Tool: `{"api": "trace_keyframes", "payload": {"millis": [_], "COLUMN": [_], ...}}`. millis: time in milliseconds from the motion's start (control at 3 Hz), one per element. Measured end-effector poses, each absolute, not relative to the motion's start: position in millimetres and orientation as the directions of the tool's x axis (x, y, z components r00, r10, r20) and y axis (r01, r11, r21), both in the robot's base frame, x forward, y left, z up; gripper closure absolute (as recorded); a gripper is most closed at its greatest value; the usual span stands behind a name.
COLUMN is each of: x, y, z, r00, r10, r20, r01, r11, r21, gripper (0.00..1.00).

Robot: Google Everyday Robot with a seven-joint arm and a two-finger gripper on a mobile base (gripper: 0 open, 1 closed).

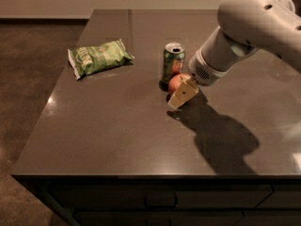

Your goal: Move apple near green can

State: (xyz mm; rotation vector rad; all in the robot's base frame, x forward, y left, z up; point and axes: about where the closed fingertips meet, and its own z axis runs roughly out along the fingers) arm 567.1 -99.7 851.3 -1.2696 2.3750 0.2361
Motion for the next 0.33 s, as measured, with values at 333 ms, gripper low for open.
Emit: {"api": "trace_keyframes", "payload": {"millis": [333], "x": [567.0], "y": [-99.6], "z": [851.4], "r00": [-0.485], "r10": [-0.749], "r20": [-0.451], "r01": [-0.823], "r11": [0.565], "r21": [-0.053], "gripper": [0.0]}}
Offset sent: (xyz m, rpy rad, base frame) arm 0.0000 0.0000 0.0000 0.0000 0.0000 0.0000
